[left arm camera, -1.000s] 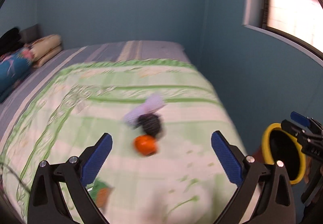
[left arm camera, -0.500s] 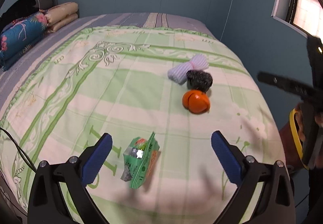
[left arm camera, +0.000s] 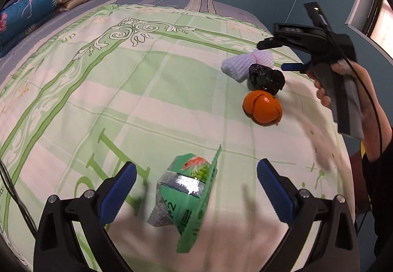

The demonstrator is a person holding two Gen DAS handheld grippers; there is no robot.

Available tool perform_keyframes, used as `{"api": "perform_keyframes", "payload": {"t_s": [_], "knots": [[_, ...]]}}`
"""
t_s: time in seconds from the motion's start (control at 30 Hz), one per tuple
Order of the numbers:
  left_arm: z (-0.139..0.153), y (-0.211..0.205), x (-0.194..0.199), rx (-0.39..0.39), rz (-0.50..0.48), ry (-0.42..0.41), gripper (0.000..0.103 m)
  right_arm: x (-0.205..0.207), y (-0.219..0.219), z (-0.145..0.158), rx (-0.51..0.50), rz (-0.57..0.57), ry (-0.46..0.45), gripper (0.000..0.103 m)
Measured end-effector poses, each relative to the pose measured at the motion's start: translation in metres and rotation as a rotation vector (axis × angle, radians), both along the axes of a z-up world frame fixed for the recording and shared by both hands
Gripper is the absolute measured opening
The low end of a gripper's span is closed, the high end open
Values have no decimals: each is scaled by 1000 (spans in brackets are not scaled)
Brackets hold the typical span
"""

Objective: Collect trash
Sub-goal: 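Grasp the green snack packet with the left tool while the right tool grasps the lilac mesh net, then carry the green packet and lilac mesh net with both tools over the yellow bin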

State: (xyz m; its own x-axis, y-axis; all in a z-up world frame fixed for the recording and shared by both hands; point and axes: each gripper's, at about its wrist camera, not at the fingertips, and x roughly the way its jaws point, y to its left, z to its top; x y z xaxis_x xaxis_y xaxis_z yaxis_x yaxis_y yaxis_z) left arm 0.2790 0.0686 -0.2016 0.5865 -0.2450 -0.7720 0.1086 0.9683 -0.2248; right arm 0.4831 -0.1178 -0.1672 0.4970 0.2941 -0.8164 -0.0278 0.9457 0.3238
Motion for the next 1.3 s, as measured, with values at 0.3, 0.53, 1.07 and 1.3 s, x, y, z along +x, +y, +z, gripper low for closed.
{"api": "perform_keyframes", "payload": {"t_s": [0.3,0.53,1.07,1.3], "knots": [[-21,-2,5,-37,-18,52,63,41,25,-27,-19,-3,98,63],[-25,-11,3,-7,-46,55,17,41,46,-25,-72,36,76,41],[10,-14,-22,-18,-88,0,16,-40,17,-4,-90,124,-15,23],[29,-17,-36,-21,-86,-26,16,-83,-28,4,-58,79,-42,23]]}}
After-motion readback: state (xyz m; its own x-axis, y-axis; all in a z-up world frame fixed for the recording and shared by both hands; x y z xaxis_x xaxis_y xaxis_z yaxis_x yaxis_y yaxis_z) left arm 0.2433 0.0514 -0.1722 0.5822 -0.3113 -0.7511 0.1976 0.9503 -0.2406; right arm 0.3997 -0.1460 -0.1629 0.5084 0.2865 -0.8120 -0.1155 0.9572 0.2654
